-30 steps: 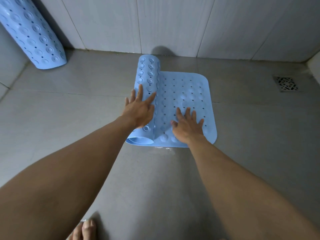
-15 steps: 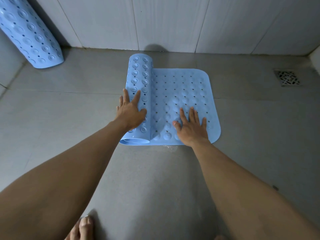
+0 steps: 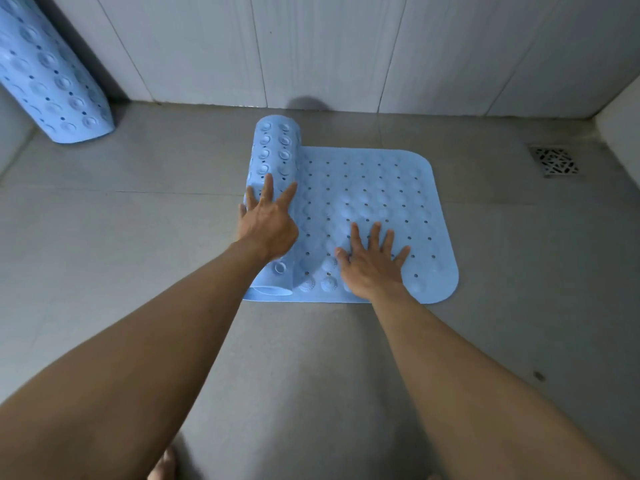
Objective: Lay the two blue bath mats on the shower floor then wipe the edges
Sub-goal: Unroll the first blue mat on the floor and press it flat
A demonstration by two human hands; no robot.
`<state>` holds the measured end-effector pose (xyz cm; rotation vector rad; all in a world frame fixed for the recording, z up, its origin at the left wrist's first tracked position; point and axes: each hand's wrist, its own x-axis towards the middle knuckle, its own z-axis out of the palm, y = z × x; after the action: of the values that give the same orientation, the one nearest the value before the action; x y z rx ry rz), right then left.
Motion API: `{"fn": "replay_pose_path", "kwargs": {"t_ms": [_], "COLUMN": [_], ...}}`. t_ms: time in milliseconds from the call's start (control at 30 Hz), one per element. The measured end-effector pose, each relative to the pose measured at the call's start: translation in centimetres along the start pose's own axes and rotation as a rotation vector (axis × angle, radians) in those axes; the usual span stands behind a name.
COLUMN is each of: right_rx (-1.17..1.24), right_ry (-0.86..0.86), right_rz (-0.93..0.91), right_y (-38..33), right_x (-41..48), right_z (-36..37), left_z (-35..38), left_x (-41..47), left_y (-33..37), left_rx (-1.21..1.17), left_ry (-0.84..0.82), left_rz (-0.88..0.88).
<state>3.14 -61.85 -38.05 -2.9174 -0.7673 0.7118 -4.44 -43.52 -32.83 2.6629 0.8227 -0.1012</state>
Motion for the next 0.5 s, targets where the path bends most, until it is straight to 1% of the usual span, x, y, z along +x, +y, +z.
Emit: {"fn": "replay_pose_path", "kwargs": {"t_ms": [100, 200, 367, 500], "right_rx": [0.021, 0.015, 0.010, -0.009], "right_ry": [-0.001, 0.002, -0.006, -0.045], "right_rz": [0.050, 0.057, 0.053, 0.087], "right_y": [-0.9, -0.3, 1.3, 2.3], "right_x": [0.5, 0.5, 1.3, 1.9], "right_z": [0.2, 0.1, -1.0, -1.9], "left_z": [0.5, 1.0, 0.2, -1.5], "left_x": [0.2, 0.3, 0.8, 1.6], "left_y": [-0.5, -0.8, -1.2, -1.8], "left_rx": [0.036, 0.074, 0.057, 0.025], "left_ry": [-0.019, -0.046, -0.039, -0.094], "left_rz": [-0.003, 0.003, -0.026, -0.044]}}
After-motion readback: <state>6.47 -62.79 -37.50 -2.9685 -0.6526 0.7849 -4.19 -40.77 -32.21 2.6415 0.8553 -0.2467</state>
